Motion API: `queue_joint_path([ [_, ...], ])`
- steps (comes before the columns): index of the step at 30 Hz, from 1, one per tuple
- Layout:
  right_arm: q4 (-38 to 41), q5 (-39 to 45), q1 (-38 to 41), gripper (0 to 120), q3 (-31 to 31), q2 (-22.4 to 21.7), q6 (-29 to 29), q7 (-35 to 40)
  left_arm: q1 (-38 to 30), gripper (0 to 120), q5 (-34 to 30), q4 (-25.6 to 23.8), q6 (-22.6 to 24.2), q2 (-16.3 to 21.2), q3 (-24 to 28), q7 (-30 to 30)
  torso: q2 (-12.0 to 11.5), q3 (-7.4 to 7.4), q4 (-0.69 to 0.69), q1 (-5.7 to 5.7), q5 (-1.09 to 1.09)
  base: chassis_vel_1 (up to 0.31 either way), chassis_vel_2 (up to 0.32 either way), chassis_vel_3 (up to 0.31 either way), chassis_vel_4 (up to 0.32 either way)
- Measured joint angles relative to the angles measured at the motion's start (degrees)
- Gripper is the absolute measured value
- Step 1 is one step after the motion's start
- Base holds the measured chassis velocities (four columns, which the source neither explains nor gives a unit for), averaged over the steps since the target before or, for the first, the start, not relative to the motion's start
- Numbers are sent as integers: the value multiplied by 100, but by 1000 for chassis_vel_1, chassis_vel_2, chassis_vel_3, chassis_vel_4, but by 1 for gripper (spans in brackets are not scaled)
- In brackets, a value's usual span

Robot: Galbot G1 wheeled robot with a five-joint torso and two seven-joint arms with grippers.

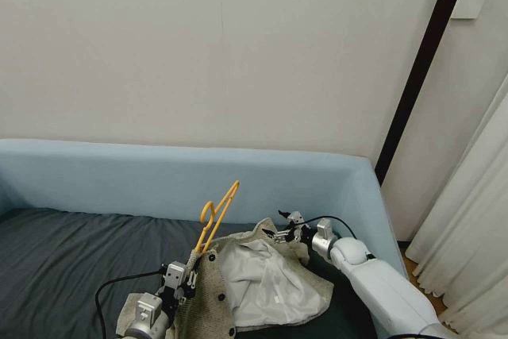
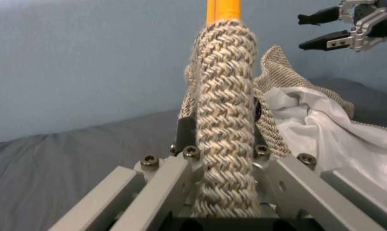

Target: Pick up the clothes from the sofa and hang them on the clothes hanger.

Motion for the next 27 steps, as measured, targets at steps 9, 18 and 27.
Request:
queue_joint_path([
  [9, -903, -368, 352, 100, 275, 600, 34, 181, 28, 3, 8, -31, -9, 31, -12, 16, 0, 0, 1, 0, 0, 0, 0, 0, 0],
  [18, -1550, -491, 482, 99, 283, 848, 150, 298, 114, 3, 127, -137, -31, 10, -37, 36, 0, 0, -2, 0, 0, 0, 0, 0, 0],
  [27, -1846, -442, 628, 83, 240, 981, 69, -405, 112, 3, 197, -156, -99, -19, -34, 40, 0, 0, 1, 0, 1, 0, 0, 0, 0],
])
